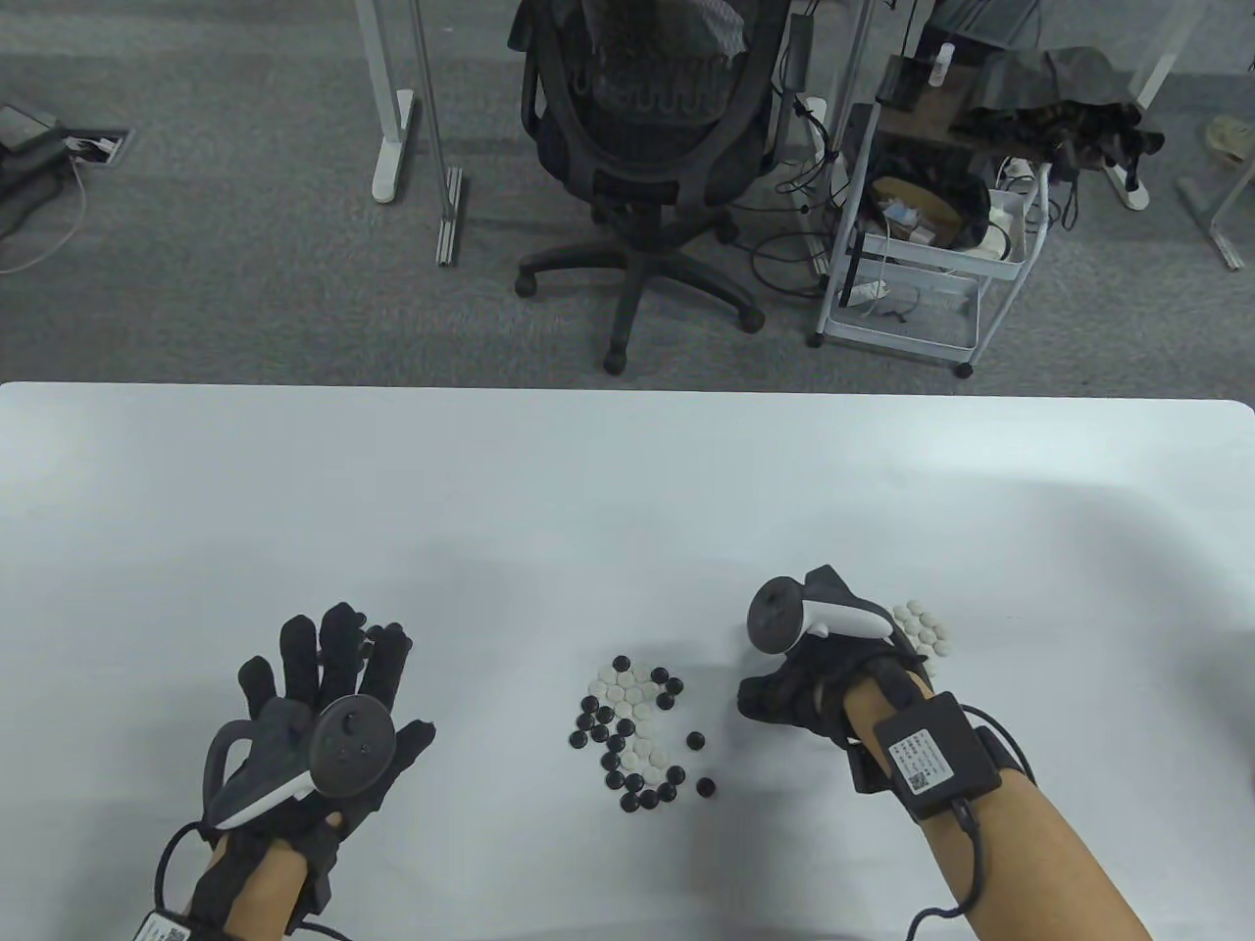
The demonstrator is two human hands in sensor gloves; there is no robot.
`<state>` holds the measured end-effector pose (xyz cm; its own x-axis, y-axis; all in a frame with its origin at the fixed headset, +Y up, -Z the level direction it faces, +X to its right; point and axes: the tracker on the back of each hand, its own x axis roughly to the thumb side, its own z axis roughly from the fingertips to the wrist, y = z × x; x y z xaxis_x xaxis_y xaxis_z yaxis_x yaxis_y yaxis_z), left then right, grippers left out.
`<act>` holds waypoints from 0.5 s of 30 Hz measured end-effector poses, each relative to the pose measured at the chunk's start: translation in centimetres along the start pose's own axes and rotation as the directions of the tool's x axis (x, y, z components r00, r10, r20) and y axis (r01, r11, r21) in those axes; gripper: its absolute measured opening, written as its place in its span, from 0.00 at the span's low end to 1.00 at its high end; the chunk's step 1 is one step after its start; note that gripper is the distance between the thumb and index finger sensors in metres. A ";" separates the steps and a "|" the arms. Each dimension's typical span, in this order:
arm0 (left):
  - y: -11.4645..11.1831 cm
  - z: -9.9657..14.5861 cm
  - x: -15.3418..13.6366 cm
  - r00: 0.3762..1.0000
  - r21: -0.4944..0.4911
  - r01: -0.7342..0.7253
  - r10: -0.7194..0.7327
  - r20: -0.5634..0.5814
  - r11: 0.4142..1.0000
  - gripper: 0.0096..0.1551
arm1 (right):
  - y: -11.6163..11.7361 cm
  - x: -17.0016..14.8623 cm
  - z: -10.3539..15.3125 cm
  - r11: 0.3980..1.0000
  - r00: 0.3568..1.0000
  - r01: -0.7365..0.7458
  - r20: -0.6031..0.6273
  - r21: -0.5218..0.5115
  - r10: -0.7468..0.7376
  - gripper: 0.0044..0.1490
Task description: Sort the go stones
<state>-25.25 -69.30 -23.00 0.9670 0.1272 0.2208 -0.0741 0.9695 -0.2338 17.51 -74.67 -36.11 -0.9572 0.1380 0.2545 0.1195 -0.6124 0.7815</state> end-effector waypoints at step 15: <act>-0.3 -0.3 0.2 1.000 -0.018 0.015 -0.015 -0.005 1.000 0.46 | 1.9 -8.5 2.8 0.994 0.978 0.098 -0.182 -0.050 -0.106 0.37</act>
<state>-24.99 -69.62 -23.15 0.9691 0.1117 0.2198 -0.0555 0.9674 -0.2470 26.62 -74.82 -35.24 -0.9963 0.0584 0.0623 0.0112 -0.6343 0.7730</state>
